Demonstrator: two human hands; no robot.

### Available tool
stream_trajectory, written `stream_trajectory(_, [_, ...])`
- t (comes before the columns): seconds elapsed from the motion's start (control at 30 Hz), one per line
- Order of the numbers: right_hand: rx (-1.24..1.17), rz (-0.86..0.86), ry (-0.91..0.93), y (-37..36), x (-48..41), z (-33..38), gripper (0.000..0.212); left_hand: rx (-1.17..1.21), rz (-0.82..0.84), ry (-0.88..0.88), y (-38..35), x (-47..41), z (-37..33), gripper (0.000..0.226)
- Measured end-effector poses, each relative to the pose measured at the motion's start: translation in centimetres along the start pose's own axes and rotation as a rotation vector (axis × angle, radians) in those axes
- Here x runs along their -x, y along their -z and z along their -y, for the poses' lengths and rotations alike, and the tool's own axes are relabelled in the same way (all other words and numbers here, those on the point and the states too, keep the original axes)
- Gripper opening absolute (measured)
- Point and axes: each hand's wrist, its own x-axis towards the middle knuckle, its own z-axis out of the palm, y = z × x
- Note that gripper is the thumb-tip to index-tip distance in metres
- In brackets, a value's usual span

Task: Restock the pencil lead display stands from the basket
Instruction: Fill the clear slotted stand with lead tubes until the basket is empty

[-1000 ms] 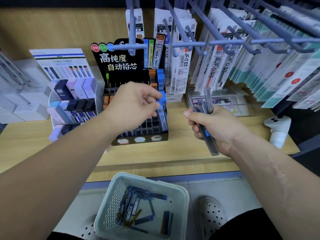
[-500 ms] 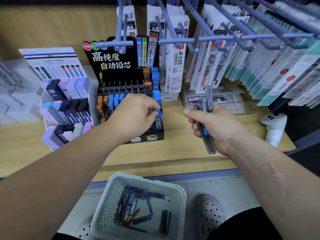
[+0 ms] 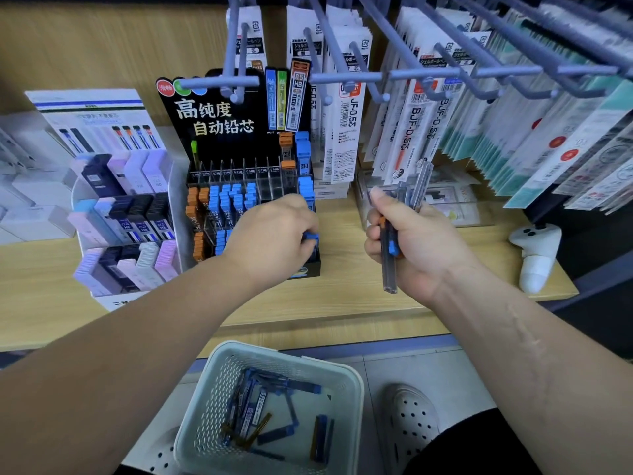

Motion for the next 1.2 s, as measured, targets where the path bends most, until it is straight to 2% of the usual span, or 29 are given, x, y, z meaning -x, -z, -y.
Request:
stream_trajectory(0.07, [-0.020,-0.017,0.016,-0.4,-0.2,-0.3,0.017,0.092,-0.018,0.056,0.9,-0.1,-0.8,0.008])
stream_trajectory(0.13, [-0.029,-0.060,0.043,-0.9,-0.3,-0.6,0.019,0.351,0.009,0.221,2.3,-0.1,-2.5,0.020])
stream_trajectory(0.23, [0.013,-0.131,0.099,-1.6,-0.5,-1.0,0.018,0.912,0.246,0.512,4.0,0.2,-5.1,0.028])
stream_trajectory(0.33, [0.013,-0.159,0.109,-2.3,-0.3,-1.4,0.017,1.090,0.339,0.564,4.2,1.1,-6.3,0.018])
stream_trajectory(0.4, [0.017,-0.158,0.108,-2.6,-0.2,-1.6,0.016,1.111,0.316,0.583,4.1,1.6,-6.3,0.010])
stream_trajectory(0.53, [0.132,-0.171,0.132,-2.9,-0.2,-2.1,0.014,1.059,0.263,0.593,4.0,1.9,-5.9,0.006])
stream_trajectory(0.8, [0.095,-0.171,0.032,-2.7,-0.4,-1.4,0.015,1.112,0.250,0.667,5.0,1.8,-4.3,0.005])
stream_trajectory(0.9, [0.066,-0.134,-0.013,-2.5,-0.5,-1.4,0.016,1.063,0.099,0.698,5.0,1.7,-3.1,0.007])
stream_trajectory(1.0, [0.119,-0.018,-0.052,-2.7,-0.3,-1.5,0.015,0.864,-0.056,0.618,4.6,1.8,-2.4,0.009])
stream_trajectory(1.1, [0.189,0.059,-0.034,-3.3,0.1,-1.9,0.012,0.743,-0.045,0.522,4.0,2.0,-2.5,0.009])
stream_trajectory(1.2, [0.224,0.079,-0.009,-3.7,0.4,-2.1,0.012,0.778,-0.019,0.497,3.6,1.9,-3.0,0.011])
